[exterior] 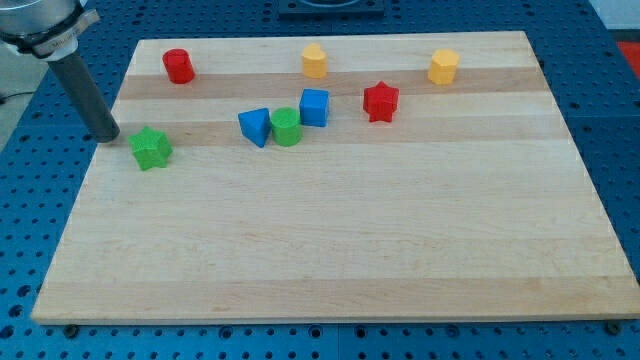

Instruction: Separate green circle and the blue triangle

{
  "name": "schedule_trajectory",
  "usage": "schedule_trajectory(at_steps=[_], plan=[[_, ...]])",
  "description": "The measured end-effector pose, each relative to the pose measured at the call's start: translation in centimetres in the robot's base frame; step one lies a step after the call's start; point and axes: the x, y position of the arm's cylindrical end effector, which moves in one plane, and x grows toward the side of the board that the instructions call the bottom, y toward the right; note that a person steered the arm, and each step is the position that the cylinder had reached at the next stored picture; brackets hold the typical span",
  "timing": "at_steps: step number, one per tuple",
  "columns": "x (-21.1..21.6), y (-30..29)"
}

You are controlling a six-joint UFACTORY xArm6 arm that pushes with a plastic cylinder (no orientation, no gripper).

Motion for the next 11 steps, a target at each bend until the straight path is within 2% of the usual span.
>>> schedule_trajectory(at_steps=[1,2,4,5,7,8,9,10,11], plan=[[-1.0,0.5],[-5.1,4.1],[-2.2,14.9],[-2.2,19.6],[-0.3,22.1],[-0.2,26.7],[0.8,28.9],[2.2,26.2],[2.4,29.6]])
